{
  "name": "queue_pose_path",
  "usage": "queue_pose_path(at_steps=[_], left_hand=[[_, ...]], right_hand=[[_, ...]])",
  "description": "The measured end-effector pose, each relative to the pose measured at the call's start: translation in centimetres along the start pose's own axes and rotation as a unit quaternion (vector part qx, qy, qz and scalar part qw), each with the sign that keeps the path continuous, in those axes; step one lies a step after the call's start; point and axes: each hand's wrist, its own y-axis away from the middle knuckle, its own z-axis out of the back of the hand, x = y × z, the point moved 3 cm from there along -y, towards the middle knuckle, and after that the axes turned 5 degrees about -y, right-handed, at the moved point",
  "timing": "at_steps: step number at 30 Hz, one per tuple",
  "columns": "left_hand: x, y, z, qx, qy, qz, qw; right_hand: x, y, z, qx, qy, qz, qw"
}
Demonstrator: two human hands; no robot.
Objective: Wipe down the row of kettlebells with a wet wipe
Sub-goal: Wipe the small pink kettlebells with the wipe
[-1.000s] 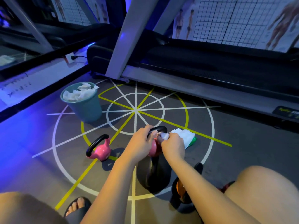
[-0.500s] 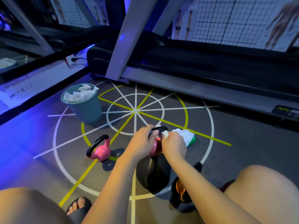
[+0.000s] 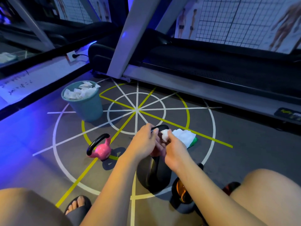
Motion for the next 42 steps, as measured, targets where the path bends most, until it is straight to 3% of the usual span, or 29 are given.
queue_pose_path(at_steps=[2, 3, 4, 5, 6, 7, 8, 9, 10, 15, 18, 20, 22, 24, 26, 28, 30, 32, 35, 39, 42], left_hand=[[-0.3, 0.4, -0.1, 0.021, 0.037, 0.007, 0.999], [-0.4, 0.5, -0.1, 0.025, 0.039, 0.007, 0.999], [-0.3, 0.3, -0.2, 0.019, 0.019, -0.001, 1.0], [-0.1, 0.2, -0.1, 0.008, -0.009, -0.008, 1.0], [0.3, 0.0, 0.0, -0.002, -0.027, -0.013, 1.0], [0.6, 0.0, 0.0, -0.006, -0.031, -0.013, 0.999], [0.8, 0.0, 0.1, -0.009, -0.029, -0.015, 0.999], [1.0, 0.0, 0.3, -0.01, -0.028, -0.016, 0.999], [1.2, 0.1, 0.4, -0.011, -0.028, -0.017, 0.999], [1.4, 0.0, 0.5, 0.007, -0.035, -0.031, 0.999], [1.4, 0.1, 0.5, 0.014, -0.028, -0.033, 0.999], [1.4, 0.3, 0.6, 0.017, -0.029, -0.032, 0.999], [0.9, 0.6, 0.5, 0.021, -0.032, -0.028, 0.999], [0.5, 0.8, 0.3, 0.025, -0.032, -0.029, 0.999], [0.5, 0.8, 0.1, 0.026, -0.027, -0.04, 0.999], [0.7, 0.6, -0.1, 0.027, -0.019, -0.048, 0.998], [1.0, 0.4, -0.2, 0.028, -0.013, -0.052, 0.998], [1.0, 0.5, -0.1, 0.025, -0.009, -0.051, 0.998], [1.0, 0.7, 0.3, 0.018, 0.02, -0.041, 0.999], [1.2, 0.9, 0.6, 0.012, 0.05, -0.028, 0.998], [1.4, 0.9, 0.7, 0.017, 0.081, -0.025, 0.996]], right_hand=[[-0.3, -1.0, 1.2, -0.062, 0.088, 0.063, 0.992], [-0.1, -1.6, 1.9, -0.092, 0.165, 0.123, 0.974], [0.4, -2.1, 2.5, -0.118, 0.276, 0.197, 0.933], [0.8, -2.4, 2.7, -0.135, 0.406, 0.269, 0.863], [1.0, -2.4, 2.6, -0.151, 0.523, 0.333, 0.77], [1.1, -2.2, 2.3, -0.162, 0.613, 0.387, 0.67], [1.0, -1.9, 2.1, -0.166, 0.662, 0.426, 0.593], [0.9, -1.7, 2.0, -0.166, 0.678, 0.449, 0.558], [0.9, -1.8, 2.1, -0.172, 0.673, 0.452, 0.56], [1.1, -3.5, 2.1, -0.146, 0.559, 0.303, 0.757], [0.9, -3.8, 2.4, -0.156, 0.458, 0.236, 0.843], [0.8, -3.5, 2.3, -0.174, 0.449, 0.228, 0.846], [1.2, -3.0, 1.8, -0.185, 0.475, 0.27, 0.817], [1.2, -2.5, 1.3, -0.185, 0.454, 0.301, 0.818], [0.6, -2.4, 1.5, -0.186, 0.332, 0.278, 0.882], [-0.3, -2.2, 1.6, -0.174, 0.181, 0.2, 0.947], [-0.9, -2.1, 1.3, -0.135, 0.051, 0.11, 0.983], [-1.0, -1.7, 0.6, -0.093, -0.03, 0.046, 0.994], [-1.1, -1.2, 0.1, -0.055, -0.057, 0.016, 0.997], [-1.0, -0.9, -0.1, -0.062, -0.096, 0.025, 0.993], [-2.1, -1.3, 0.1, -0.05, -0.02, 0.022, 0.998]])
